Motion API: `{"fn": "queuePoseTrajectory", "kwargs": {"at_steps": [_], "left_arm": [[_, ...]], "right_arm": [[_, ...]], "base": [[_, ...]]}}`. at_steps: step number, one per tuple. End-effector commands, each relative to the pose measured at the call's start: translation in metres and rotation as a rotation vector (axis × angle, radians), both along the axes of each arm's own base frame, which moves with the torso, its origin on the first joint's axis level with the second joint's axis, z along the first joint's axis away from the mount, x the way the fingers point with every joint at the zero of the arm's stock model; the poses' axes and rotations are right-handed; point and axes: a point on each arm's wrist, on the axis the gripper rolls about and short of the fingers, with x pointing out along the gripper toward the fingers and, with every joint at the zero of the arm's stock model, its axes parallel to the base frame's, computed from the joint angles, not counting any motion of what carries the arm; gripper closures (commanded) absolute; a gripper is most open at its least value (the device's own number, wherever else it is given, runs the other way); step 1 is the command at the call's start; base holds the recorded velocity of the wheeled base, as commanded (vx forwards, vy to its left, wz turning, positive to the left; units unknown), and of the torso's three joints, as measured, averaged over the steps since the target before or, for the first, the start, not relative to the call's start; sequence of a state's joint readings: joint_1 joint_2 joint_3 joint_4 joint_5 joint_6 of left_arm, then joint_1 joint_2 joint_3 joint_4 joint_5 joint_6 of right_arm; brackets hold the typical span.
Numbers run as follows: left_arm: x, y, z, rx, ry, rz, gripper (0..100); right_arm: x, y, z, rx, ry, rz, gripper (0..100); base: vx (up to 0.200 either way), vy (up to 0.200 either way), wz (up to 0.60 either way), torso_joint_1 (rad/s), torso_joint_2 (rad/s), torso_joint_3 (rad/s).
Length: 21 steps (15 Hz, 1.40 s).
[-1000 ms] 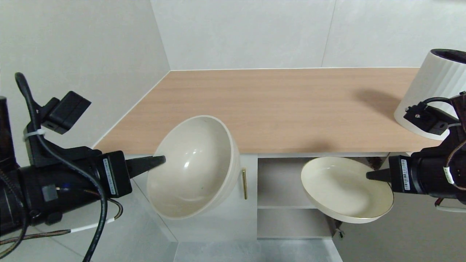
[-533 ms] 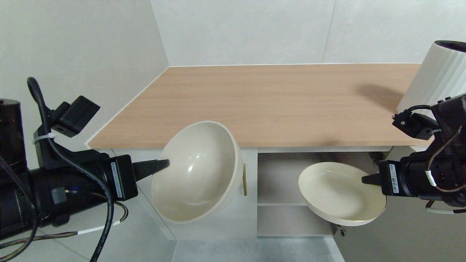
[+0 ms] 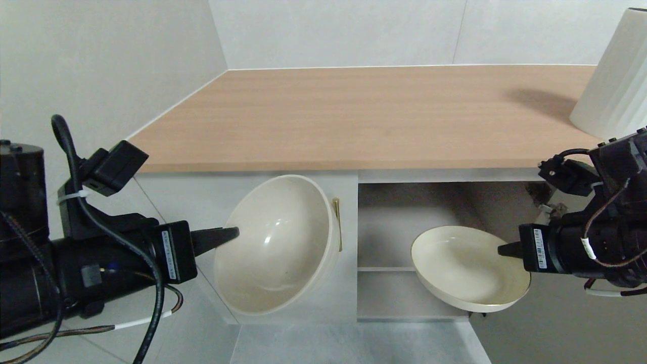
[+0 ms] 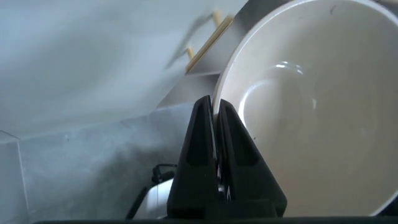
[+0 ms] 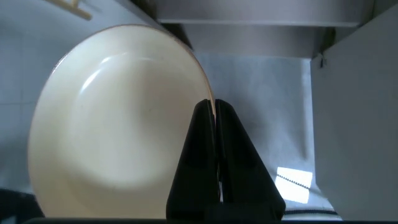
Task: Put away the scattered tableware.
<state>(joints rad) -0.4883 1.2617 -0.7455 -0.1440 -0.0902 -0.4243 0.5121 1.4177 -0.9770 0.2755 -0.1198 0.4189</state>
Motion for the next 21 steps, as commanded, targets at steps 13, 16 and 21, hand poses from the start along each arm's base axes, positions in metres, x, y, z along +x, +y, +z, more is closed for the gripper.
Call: {"fn": "queuePoseTrajectory", "kwargs": {"at_steps": [13, 16, 21], "left_arm": [[0.001, -0.004, -0.006, 0.013, 0.023, -0.019, 100], [0.002, -0.005, -0.008, 0.015, 0.029, -0.018, 100], [0.002, -0.005, -0.008, 0.016, 0.028, -0.019, 100]], "right_arm": [[0.016, 0.008, -0.025, -0.066, 0.036, 0.000, 100], [0.044, 0.023, -0.058, -0.121, 0.098, -0.030, 100], [0.092, 0.041, -0.127, -0.198, 0.134, -0.198, 100]], "base": [[0.000, 0.000, 0.00, -0.088, 0.23, 0.131], [0.000, 0.000, 0.00, 0.000, 0.00, 0.000], [0.000, 0.000, 0.00, 0.000, 0.00, 0.000]]}}
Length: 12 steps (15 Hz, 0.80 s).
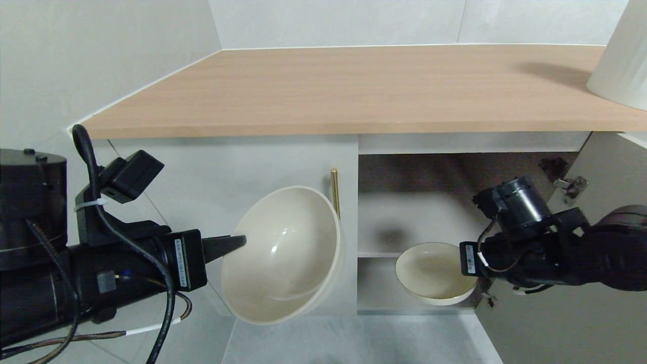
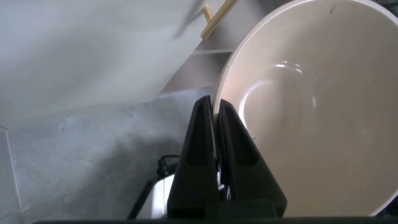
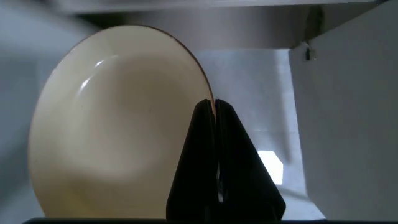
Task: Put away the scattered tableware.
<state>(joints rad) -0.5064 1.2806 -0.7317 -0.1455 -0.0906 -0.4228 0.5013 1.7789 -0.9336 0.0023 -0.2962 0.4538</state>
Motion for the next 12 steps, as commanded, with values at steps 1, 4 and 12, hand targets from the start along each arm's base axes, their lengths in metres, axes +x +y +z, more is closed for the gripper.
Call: {"fn": "queuePoseTrajectory", "kwargs": {"at_steps": [1, 4, 12], "left_arm": [[0.001, 0.000, -0.001, 0.001, 0.003, 0.001, 100], [0.002, -0.001, -0.003, 0.006, 0.011, 0.001, 100], [0.003, -0.002, -0.005, 0.009, 0.020, 0.003, 100]], "right_arm": [[0.035, 0.007, -0.058, -0.017, 0.053, -0.082, 100], [0.058, -0.001, -0.073, 0.009, -0.026, -0.156, 100], [0.113, -0.015, -0.100, 0.009, -0.184, -0.365, 100]], "base": [[0.000, 0.000, 0.00, 0.000, 0.00, 0.000], [0.000, 0.000, 0.00, 0.000, 0.00, 0.000], [0.000, 0.000, 0.00, 0.000, 0.00, 0.000]]}}
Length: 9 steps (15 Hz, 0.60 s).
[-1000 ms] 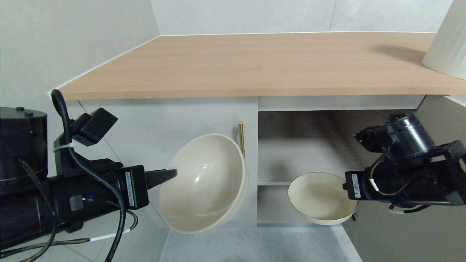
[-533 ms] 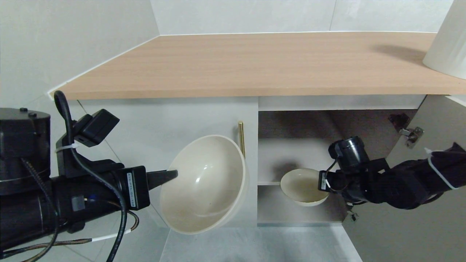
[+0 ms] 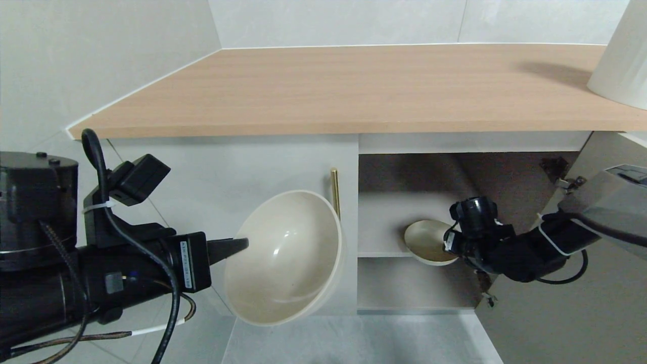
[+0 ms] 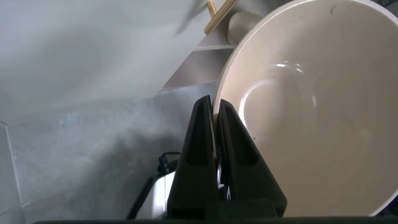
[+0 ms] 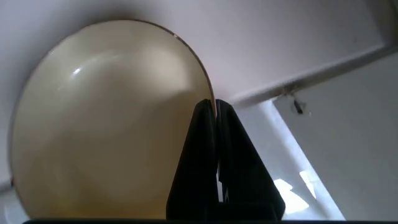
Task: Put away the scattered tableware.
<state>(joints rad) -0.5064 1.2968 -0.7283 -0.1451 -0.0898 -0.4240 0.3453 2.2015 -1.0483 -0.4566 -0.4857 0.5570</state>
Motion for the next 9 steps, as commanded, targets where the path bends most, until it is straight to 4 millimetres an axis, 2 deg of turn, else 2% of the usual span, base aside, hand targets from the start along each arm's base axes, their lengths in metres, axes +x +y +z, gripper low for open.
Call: {"fn": "queuePoseTrajectory", "kwargs": {"at_steps": [1, 5, 9], "left_arm": [[0.000, 0.000, -0.001, 0.002, 0.002, 0.001, 100], [0.000, 0.000, -0.001, 0.001, 0.005, 0.000, 100], [0.002, -0.001, -0.003, 0.007, 0.012, 0.001, 100]], "right_arm": [[0.017, 0.002, -0.014, -0.019, -0.005, -0.035, 100], [0.035, 0.005, -0.008, 0.002, -0.065, -0.066, 100], [0.043, 0.003, -0.009, 0.001, -0.081, -0.086, 100]], "base": [[0.000, 0.000, 0.00, 0.000, 0.00, 0.000], [0.000, 0.000, 0.00, 0.000, 0.00, 0.000], [0.000, 0.000, 0.00, 0.000, 0.00, 0.000]]}}
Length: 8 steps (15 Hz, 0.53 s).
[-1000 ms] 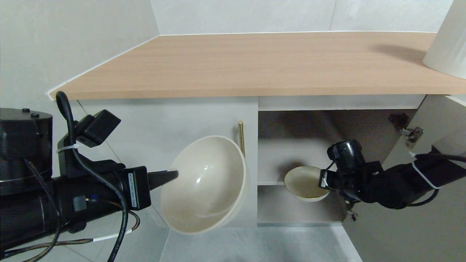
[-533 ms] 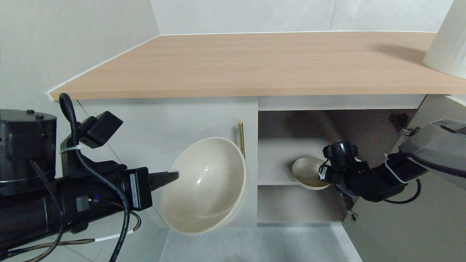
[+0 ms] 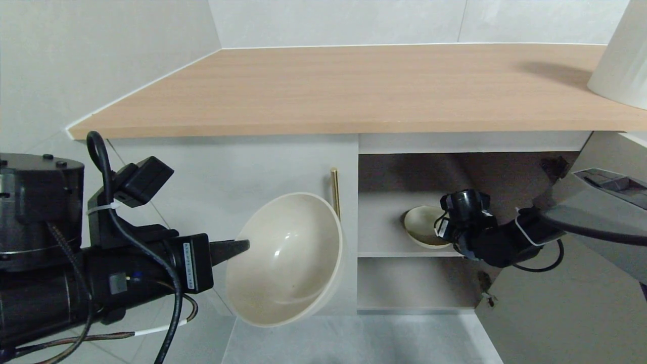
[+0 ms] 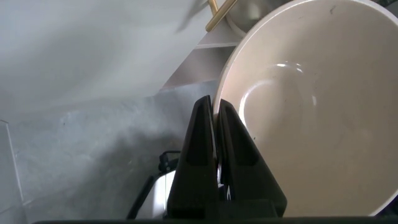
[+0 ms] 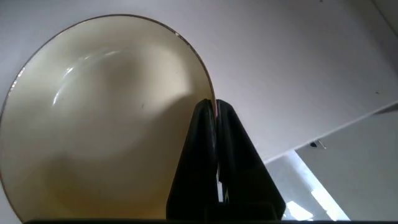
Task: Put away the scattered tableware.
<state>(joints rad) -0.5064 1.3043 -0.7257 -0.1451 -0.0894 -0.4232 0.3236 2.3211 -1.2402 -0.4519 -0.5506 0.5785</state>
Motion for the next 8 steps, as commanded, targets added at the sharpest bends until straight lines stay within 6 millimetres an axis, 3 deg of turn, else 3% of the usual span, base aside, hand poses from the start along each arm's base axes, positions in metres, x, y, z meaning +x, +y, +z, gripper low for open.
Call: {"fn": "queuePoseTrajectory", "kwargs": {"at_steps": [1, 2, 6, 7, 8], "left_arm": [[0.001, -0.001, -0.001, 0.003, 0.005, 0.001, 100], [0.001, -0.001, -0.001, 0.003, 0.005, 0.001, 100], [0.004, -0.002, -0.003, 0.007, 0.013, 0.001, 100], [0.006, -0.003, -0.005, 0.012, 0.021, 0.001, 100], [0.010, -0.005, -0.009, 0.020, 0.037, 0.001, 100]], "right_arm": [[0.003, -0.001, 0.000, 0.002, -0.006, -0.007, 100], [0.003, -0.001, 0.000, 0.006, -0.008, -0.011, 0], [-0.005, -0.004, 0.027, 0.037, -0.061, -0.018, 0], [-0.016, -0.005, 0.040, 0.042, -0.070, -0.008, 0], [-0.039, -0.007, 0.067, 0.059, -0.092, 0.037, 0]], "base": [[0.000, 0.000, 0.00, 0.000, 0.00, 0.000], [0.000, 0.000, 0.00, 0.000, 0.00, 0.000], [0.000, 0.000, 0.00, 0.000, 0.00, 0.000], [0.000, 0.000, 0.00, 0.000, 0.00, 0.000], [0.000, 0.000, 0.00, 0.000, 0.00, 0.000]]}}
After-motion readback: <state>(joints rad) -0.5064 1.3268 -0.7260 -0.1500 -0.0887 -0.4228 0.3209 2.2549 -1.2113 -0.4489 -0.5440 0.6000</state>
